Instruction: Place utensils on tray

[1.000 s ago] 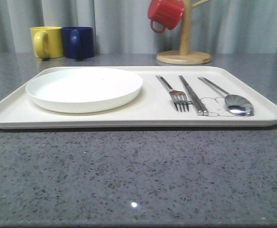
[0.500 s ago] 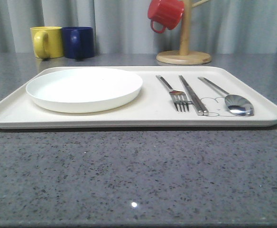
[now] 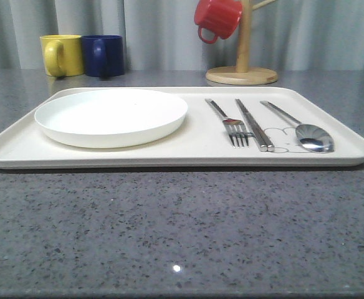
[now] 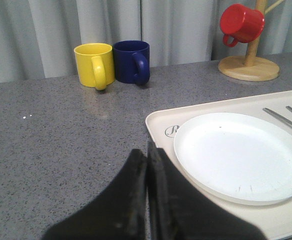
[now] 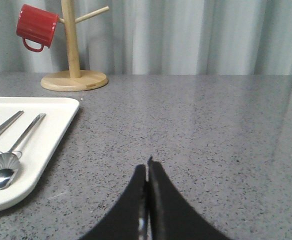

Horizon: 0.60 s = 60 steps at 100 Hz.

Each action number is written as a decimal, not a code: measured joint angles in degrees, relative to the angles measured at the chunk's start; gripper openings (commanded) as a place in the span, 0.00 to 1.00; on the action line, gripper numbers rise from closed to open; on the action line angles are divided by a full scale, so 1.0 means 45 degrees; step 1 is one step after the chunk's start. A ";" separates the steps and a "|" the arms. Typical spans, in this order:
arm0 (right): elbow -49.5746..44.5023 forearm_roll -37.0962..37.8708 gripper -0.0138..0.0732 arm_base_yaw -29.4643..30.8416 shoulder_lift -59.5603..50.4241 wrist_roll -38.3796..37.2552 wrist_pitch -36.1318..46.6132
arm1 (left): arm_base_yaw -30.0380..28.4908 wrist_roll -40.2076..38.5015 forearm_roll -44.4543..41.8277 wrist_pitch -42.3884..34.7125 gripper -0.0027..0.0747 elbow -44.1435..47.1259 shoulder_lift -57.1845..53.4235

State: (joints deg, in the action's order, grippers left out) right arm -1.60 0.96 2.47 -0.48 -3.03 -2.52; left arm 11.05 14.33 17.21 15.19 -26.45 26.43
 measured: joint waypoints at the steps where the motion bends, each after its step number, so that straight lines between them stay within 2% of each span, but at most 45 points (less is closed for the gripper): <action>1: 0.0000 0.0000 0.08 0.0000 0.0000 0.0000 0.0000 | 0.0000 0.0000 0.0000 0.0000 0.01 0.0000 0.0000; 21: 0.0000 0.0000 0.08 0.0000 0.0000 0.0000 0.0000 | 0.0000 0.0000 -0.0028 0.0000 0.01 0.0000 0.0000; 30: 0.0000 0.0000 0.08 0.0000 0.0000 0.0000 0.0000 | 0.0000 -0.0278 -0.0699 -0.0096 0.01 0.0124 -0.0045; 47: 0.0000 0.0000 0.08 0.0000 0.0000 0.0000 0.0000 | 0.0000 -0.3184 -0.3598 -0.0624 0.01 0.0877 -0.0675; 60: 0.0000 0.0000 0.08 0.0000 0.0000 0.0022 0.0000 | 0.0000 -0.3858 -0.4282 -0.1045 0.01 0.1777 -0.1658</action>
State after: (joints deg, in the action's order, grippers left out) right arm -1.60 0.96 2.47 -0.48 -2.93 -2.52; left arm 11.05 -3.03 -2.06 10.48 -18.45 18.97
